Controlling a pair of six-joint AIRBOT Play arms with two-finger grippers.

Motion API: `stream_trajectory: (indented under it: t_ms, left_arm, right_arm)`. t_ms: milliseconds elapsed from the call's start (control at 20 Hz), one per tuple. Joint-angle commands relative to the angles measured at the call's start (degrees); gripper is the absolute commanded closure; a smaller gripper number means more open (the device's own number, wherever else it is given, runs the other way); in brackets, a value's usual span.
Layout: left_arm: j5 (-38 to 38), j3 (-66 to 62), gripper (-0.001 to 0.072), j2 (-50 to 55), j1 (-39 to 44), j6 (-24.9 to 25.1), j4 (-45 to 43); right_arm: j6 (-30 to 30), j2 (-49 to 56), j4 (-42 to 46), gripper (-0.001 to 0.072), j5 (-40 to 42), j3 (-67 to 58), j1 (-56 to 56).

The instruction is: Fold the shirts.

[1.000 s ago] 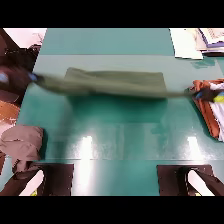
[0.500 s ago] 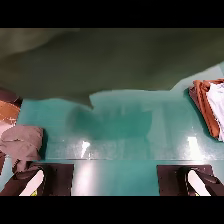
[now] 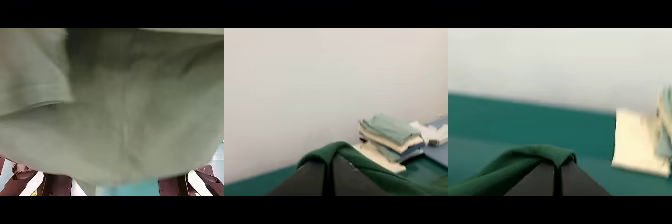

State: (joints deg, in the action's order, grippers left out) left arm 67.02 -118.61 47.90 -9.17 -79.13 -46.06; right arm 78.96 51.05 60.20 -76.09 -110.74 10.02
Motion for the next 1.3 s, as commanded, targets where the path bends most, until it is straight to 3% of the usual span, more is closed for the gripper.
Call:
stream_trajectory:
  t_ms: [0,150,300,450,650,850,950,1050,1250]
  left_arm:
    - [5.29,19.61,0.0676,1.31,0.00,0.15,-0.44]
    - [5.92,36.94,0.0676,7.06,0.02,3.34,-0.44]
    - [2.69,46.21,0.0676,17.22,0.02,6.64,-0.35]
    - [-3.37,46.69,0.0676,29.09,0.02,9.99,0.96]
    - [-12.15,43.93,0.0676,39.32,0.61,13.29,10.58]
    - [-18.38,39.58,0.0676,41.24,3.72,18.88,11.37]
    - [-16.06,37.35,0.0676,41.18,3.74,19.56,10.71]
    - [-9.05,35.08,0.0677,40.98,3.37,18.84,5.62]
    - [2.49,37.44,0.0677,40.79,4.46,16.37,-7.93]
  right_arm:
    - [0.72,7.80,-0.17,0.0700,-9.35,5.88,-0.15]
    - [0.72,17.11,-0.15,0.0700,-12.31,12.98,-0.15]
    - [0.70,25.77,-0.17,0.0700,-10.80,19.54,-0.15]
    - [0.68,34.29,-0.17,0.0700,-4.55,23.02,-0.15]
    - [0.76,42.88,-0.72,0.0700,6.43,20.41,-0.17]
    - [0.17,46.66,-0.37,0.0700,7.06,14.36,-1.33]
    - [-1.20,46.62,0.00,0.0700,5.03,12.68,-2.40]
    - [-1.60,45.40,0.52,0.0701,1.64,14.10,-2.51]
    - [-1.42,37.13,6.40,0.0701,4.61,28.87,-3.23]
